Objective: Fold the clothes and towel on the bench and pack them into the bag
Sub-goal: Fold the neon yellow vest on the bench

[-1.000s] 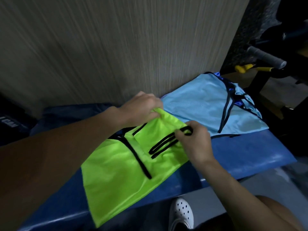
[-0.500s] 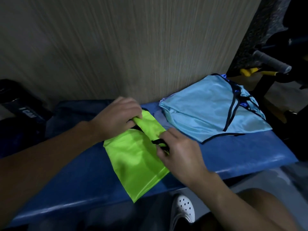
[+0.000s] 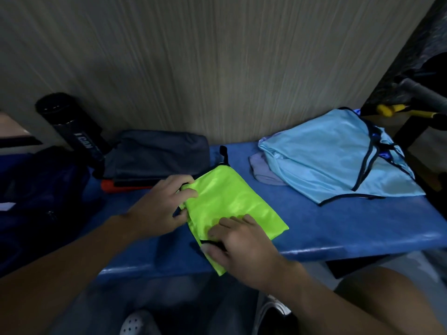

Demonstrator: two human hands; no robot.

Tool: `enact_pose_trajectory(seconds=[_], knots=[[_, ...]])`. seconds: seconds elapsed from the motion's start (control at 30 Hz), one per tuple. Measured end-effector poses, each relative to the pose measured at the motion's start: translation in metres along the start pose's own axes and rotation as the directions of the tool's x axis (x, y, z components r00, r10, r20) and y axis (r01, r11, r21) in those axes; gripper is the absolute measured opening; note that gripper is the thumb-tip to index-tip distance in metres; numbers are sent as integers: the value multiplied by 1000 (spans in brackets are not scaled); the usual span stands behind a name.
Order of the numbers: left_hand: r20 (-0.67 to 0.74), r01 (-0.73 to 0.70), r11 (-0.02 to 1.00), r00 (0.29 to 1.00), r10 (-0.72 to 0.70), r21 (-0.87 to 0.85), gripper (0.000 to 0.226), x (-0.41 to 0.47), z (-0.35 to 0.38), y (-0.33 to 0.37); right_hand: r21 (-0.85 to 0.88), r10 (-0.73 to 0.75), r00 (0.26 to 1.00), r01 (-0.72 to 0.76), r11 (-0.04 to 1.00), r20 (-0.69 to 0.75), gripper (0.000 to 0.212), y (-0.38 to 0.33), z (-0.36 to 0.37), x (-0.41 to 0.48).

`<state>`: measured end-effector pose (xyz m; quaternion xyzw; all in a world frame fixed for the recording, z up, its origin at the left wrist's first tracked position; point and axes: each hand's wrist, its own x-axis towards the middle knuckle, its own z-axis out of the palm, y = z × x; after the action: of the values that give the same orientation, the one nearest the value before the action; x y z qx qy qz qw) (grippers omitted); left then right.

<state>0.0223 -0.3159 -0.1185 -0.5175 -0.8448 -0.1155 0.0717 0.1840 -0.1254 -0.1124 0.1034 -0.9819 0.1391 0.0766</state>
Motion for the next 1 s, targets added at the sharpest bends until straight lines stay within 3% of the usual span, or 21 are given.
enact_pose_trajectory(seconds=[0.13,0.27,0.47,0.6,0.67,0.73,0.87,0.93,1.0], knots=[[64,37,993,998,-29,-116,42,-14,8,2,-93,208,969,-222,971,-136,43,13,-5,-4],[80,105,981,992,-93,-166,43,-20,6,12,-174,284,959,-280,944,-1,47,25,-6,-14],[40,-18,986,999,25,-167,39,-22,-2,63,-176,359,929,-340,924,92,44,57,-23,-16],[-251,52,987,964,-89,-150,22,11,-14,99,-201,389,920,-373,906,41,44,71,-26,-19],[-294,115,991,947,-130,-69,27,36,-13,102,-169,386,921,-390,905,-60,55,70,-24,-17],[-176,145,989,975,-136,38,41,56,-3,99,-108,362,926,-372,922,-104,61,66,-21,-14],[139,135,975,977,-161,176,71,58,25,90,-129,339,940,-333,934,28,76,60,-3,-21],[179,181,970,961,-210,161,74,47,37,84,-172,370,921,-347,922,125,80,64,6,-29],[157,224,962,956,-248,154,73,38,42,78,-203,355,926,-325,923,131,79,70,8,-35]])
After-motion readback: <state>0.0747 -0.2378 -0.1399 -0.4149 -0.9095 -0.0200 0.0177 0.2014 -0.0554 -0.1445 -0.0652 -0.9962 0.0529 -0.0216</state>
